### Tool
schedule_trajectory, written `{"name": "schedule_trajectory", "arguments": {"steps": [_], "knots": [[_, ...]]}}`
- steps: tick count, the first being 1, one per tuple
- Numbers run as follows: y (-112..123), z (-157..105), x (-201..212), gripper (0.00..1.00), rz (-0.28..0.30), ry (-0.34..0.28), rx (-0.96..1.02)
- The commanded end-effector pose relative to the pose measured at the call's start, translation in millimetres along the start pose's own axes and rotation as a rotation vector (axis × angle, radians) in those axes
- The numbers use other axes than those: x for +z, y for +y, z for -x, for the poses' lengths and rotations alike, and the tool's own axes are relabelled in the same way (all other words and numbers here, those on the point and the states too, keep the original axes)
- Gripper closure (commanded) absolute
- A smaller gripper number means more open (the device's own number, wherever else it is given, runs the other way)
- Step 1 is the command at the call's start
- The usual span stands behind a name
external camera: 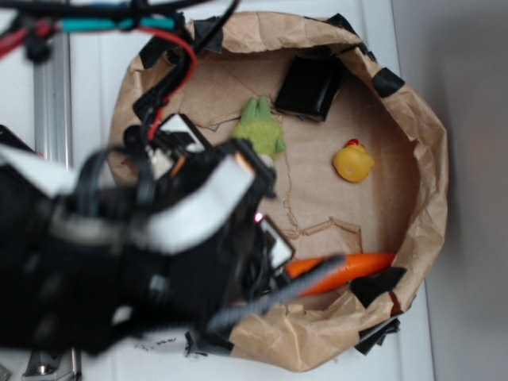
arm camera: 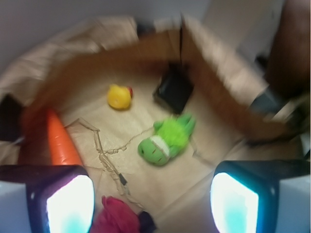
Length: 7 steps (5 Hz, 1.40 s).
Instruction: Grab the green animal.
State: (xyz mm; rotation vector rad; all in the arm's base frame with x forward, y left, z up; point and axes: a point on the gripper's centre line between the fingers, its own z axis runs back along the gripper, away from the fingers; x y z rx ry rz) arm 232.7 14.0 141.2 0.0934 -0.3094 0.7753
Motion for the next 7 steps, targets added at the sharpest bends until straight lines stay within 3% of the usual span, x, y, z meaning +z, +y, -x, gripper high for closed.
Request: {"name": "schedule_trajectory", "arguments": {"steps": [1,3,4,5,6,7], "knots": [[6,-17,-33,0.0,0.136,0.103,0.131],[6,-17,-33,0.0,0.136,0.103,0.131],[0,-12,-85,0.0,0.113,0.141,0.11],[9,2,-133,0.0,0.07,0.157,0.078],[8,9,-154,0.0,0.041,0.175,0.056],[7,2,-135,1.0,0.08,0.156,0.029]]}}
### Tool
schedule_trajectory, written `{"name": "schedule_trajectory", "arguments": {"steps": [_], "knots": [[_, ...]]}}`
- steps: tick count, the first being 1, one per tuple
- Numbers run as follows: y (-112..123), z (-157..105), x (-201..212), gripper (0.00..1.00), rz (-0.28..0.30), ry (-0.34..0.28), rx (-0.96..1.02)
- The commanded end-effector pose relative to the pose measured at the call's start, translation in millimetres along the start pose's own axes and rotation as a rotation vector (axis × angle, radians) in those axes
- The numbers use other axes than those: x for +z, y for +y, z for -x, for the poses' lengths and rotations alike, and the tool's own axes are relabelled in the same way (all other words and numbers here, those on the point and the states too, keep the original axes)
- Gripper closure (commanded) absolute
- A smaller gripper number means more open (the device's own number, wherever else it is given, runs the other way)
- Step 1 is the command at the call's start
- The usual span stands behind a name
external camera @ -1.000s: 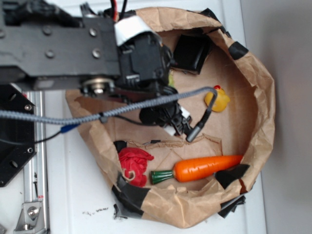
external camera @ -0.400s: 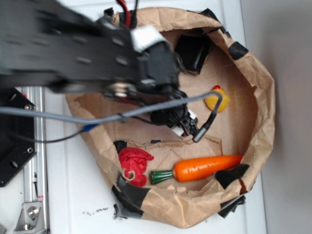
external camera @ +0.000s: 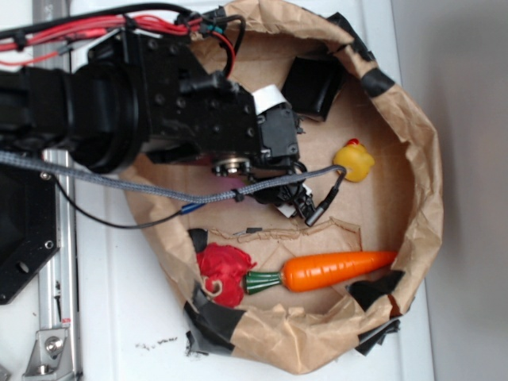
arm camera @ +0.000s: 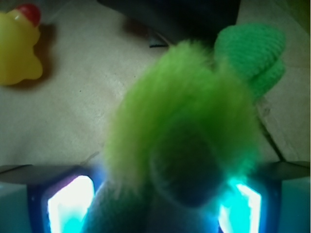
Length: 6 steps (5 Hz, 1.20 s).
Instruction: Grab the green animal.
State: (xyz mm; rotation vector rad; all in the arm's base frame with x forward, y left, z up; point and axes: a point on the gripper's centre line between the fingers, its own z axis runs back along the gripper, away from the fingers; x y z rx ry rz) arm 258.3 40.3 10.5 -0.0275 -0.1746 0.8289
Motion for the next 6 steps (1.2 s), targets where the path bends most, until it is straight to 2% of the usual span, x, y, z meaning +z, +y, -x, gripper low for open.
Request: {"name": "schedule_trajectory", "arguments": {"steps": [1,2,3,4,5,6], "knots": [[-2,-19,50,1.0,0.205,-0.139,-0.26],[-8,-23,98,1.0,0.27,-0.111,-0.24],[-34,-19,146,1.0,0.286,0.02,-0.311],[-49,-16,145,1.0,0.26,0.171,-0.328],[-66,-4,133,1.0,0.182,0.189,-0.351],[-66,-5,132,1.0,0.159,0.169,-0.34]]}}
